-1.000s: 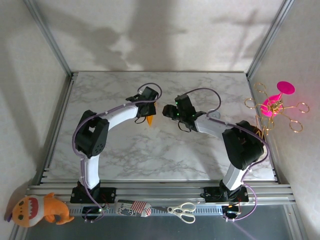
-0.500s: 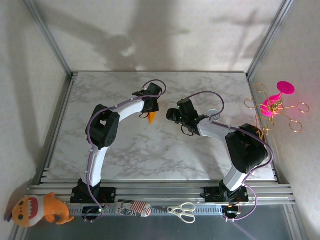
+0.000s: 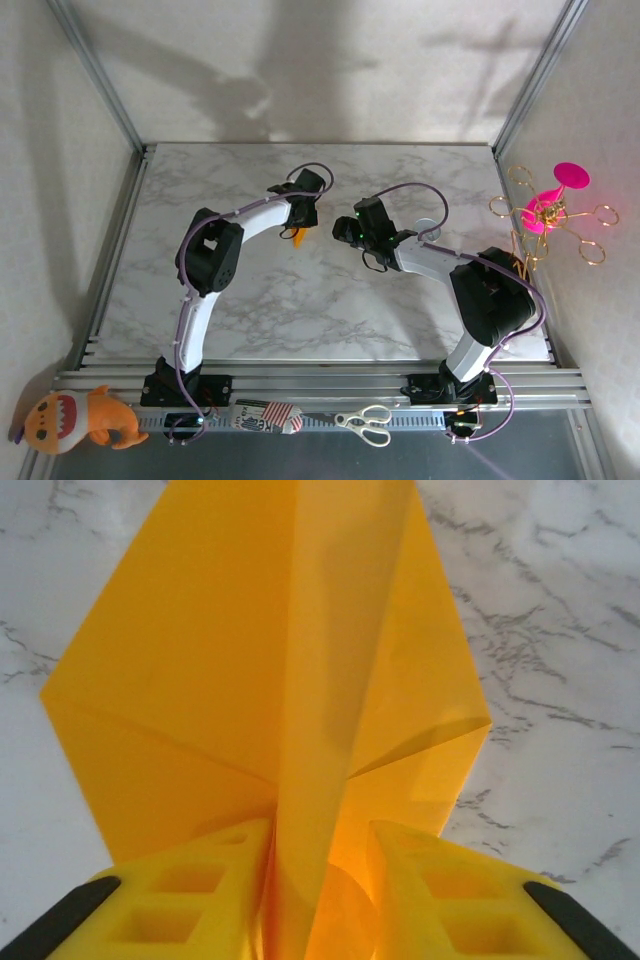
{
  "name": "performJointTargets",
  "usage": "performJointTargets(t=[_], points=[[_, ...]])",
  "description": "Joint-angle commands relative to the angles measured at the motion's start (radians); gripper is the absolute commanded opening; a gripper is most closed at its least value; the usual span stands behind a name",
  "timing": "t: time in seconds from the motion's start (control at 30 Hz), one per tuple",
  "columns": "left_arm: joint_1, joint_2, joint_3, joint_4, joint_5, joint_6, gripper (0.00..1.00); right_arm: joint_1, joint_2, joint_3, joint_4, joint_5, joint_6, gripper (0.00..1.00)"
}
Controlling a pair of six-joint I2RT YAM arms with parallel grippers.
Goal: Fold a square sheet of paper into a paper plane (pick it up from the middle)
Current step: Move the paper plane to the top-center of the table.
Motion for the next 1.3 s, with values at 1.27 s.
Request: performJointTargets(t=[1.27], points=[[0.054,0.035,-0.055,0.083,0.059,0.073,0.51,-0.003,0.073,0.074,-0.05,-0.026,-0.009,0.63]])
